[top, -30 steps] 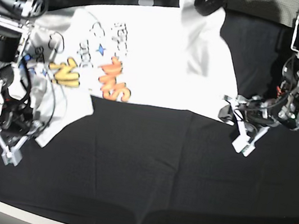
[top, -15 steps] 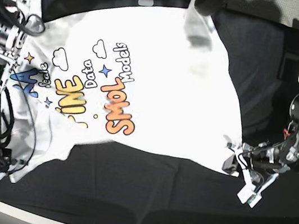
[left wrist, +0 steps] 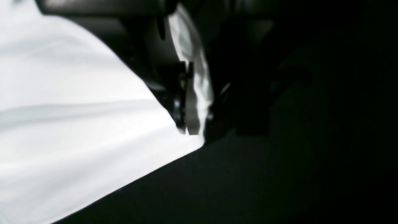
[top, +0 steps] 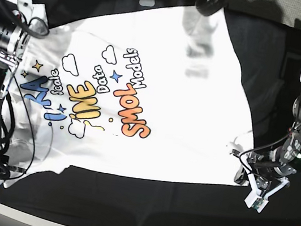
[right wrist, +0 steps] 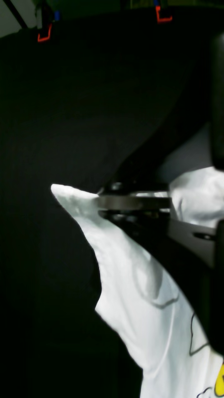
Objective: Layout the t-shirt on the table in an organized manner, then fold the t-shirt properly
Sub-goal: 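Lift both hem corners and pull them apart to stretch the shirt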
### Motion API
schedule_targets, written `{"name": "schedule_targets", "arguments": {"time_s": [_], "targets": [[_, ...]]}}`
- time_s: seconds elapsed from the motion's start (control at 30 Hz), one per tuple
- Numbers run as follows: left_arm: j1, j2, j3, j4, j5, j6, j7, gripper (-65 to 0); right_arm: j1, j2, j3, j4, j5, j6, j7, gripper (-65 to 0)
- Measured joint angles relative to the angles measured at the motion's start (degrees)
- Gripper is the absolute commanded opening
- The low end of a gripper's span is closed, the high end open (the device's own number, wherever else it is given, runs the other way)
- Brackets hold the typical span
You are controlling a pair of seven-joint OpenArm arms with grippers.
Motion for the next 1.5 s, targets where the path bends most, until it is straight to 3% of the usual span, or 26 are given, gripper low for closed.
{"name": "schedule_targets", "arguments": {"time_s": [0.23,0.47,0.53,0.73,1.1,1.2,1.5], "targets": [[0.0,0.0,0.0,0.0,9.0,0.0,-14.3,-65.0,0.0,-2.1,0.0,0.0,0.0,-1.1,4.9,-65.0],[0.0,0.0,0.0,-1.2,9.3,0.0,-17.1,-65.0,0.4,-3.7,0.0,0.0,0.0,-2.1,6.3,-65.0],[-0.3,0.0,0.0,-3.4,9.2,0.0,-18.2,-65.0,1.2,-3.6,0.0,-0.1,-1.0,-3.8,6.3,-65.0],[-4.3,0.9,0.0,-13.0,9.3,-0.2,-20.9,-65.0,3.8,-4.3,0.1,-0.4,-1.5,-4.3,7.3,-65.0],[-17.8,5.0,0.0,-32.9,9.6,-3.1,-23.0,-65.0,8.3,-5.2,0.2,-17.4,-3.9,-7.3,16.2,-65.0],[-20.3,6.4,0.0,-37.1,13.8,-3.2,-25.0,-65.0,11.4,-5.2,0.2,-21.9,-4.6,-8.2,18.6,-65.0],[-23.9,7.1,0.0,-43.8,16.0,-3.1,-26.3,-65.0,14.6,-5.1,0.2,-22.9,-7.5,-9.2,24.0,-65.0]]}}
